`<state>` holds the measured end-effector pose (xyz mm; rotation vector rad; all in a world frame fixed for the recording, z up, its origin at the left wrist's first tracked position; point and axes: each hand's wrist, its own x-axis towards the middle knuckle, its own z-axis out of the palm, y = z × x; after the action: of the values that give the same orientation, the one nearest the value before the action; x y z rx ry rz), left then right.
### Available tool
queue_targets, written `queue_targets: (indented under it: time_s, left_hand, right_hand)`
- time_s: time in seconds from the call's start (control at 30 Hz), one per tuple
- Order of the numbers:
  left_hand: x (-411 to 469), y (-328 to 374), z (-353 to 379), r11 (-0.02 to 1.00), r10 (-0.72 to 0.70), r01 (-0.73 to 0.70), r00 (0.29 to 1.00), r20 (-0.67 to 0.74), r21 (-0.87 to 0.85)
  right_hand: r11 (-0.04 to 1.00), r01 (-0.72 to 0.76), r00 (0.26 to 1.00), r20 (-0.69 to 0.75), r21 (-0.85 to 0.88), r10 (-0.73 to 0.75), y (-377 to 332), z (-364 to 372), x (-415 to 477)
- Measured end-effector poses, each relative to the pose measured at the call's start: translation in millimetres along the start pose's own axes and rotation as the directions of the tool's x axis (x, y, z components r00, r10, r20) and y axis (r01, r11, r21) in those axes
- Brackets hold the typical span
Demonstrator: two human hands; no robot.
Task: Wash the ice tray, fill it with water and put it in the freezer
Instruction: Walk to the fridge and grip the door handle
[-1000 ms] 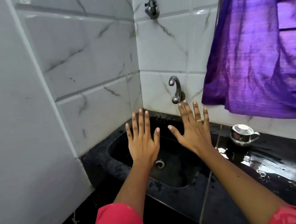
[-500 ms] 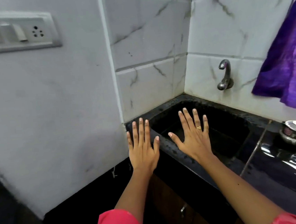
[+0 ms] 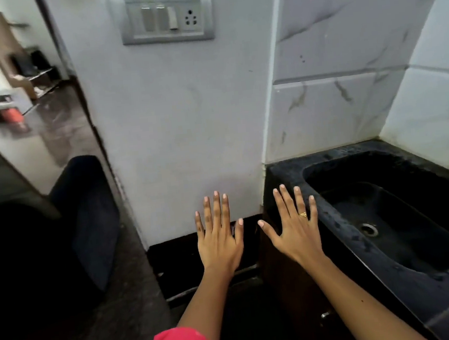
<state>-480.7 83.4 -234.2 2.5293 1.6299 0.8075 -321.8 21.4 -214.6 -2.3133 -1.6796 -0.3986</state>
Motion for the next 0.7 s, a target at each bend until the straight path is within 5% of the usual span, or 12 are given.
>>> queue_targets:
  time_s: [0.4, 0.7]
  left_hand:
    - [-64.8, -50.9, -30.9, 0.944, -0.291, 0.307, 0.947, -0.134, 0.123]
    - [-132.5, -58.3, -54.5, 0.805, -0.54, 0.556, 0.831, -0.133, 0.206]
  right_hand:
    - [0.946, 0.298, 0.942, 0.121, 0.128, -0.313, -74.6, 29.2, -6.0]
    - [0.82, 0.525, 0.823, 0.111, 0.23, -0.558, -118.2, 27.1, -36.5]
